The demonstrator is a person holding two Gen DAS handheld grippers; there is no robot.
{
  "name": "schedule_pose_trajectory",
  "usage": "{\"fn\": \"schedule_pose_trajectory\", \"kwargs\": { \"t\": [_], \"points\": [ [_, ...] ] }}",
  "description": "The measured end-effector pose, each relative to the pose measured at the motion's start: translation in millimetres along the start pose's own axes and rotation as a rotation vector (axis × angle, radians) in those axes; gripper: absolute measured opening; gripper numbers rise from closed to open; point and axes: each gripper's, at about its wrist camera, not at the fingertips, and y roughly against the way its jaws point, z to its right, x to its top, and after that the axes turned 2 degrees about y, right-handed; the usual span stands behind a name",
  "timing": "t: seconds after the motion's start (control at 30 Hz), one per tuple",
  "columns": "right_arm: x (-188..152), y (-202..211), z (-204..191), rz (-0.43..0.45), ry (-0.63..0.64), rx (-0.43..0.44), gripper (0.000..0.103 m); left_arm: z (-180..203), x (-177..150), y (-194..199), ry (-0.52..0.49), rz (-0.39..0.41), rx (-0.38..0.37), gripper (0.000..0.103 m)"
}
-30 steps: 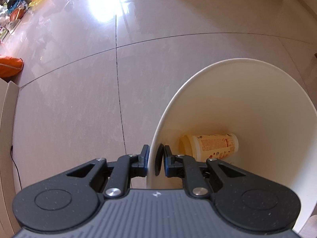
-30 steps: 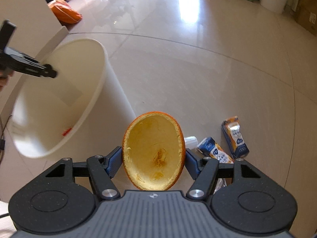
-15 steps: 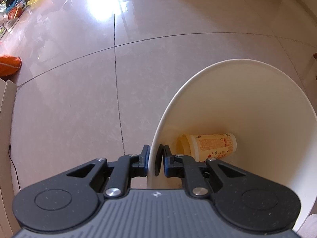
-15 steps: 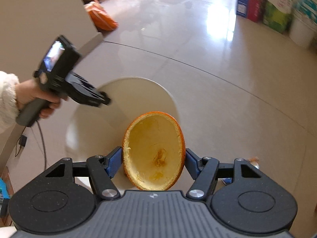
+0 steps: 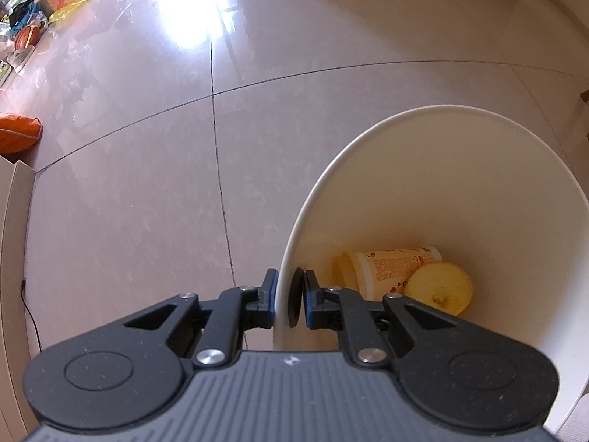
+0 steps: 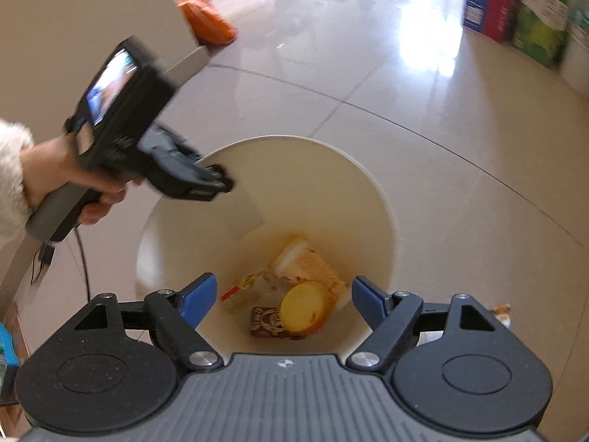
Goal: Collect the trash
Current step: 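Move the right tool to the crumpled white paper and grasp it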
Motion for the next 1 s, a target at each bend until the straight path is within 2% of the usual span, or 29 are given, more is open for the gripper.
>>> {"fn": "schedule_pose_trajectory", "kwargs": {
  "t": [0.2, 0.43, 0.73, 1.0],
  "points": [
    [-15.4, 19.8, 48.3, 0.036, -0.114, -0.081, 0.085, 1.2, -1.0, 1.9, -0.006, -0.002, 0.006, 0.012],
    [-72.9, 29.7, 124.4, 0.019, -0.295, -0.210, 0.089, 0.1, 3.5, 4.1, 0.007, -0.006, 0.006, 0.012],
    [-176.0, -28.2, 203.4, -0.116, -0.559, -0.269, 0.090, -1.6, 4.4, 3.7, 0.025, -0.013, 0.008, 0.013],
    [-240.6, -82.3, 234.1, -0.115, -0.809, -0.241, 0.090, -4.0, 5.3, 3.5, 0.042, -0.022, 0.012, 0.013]
  ]
}}
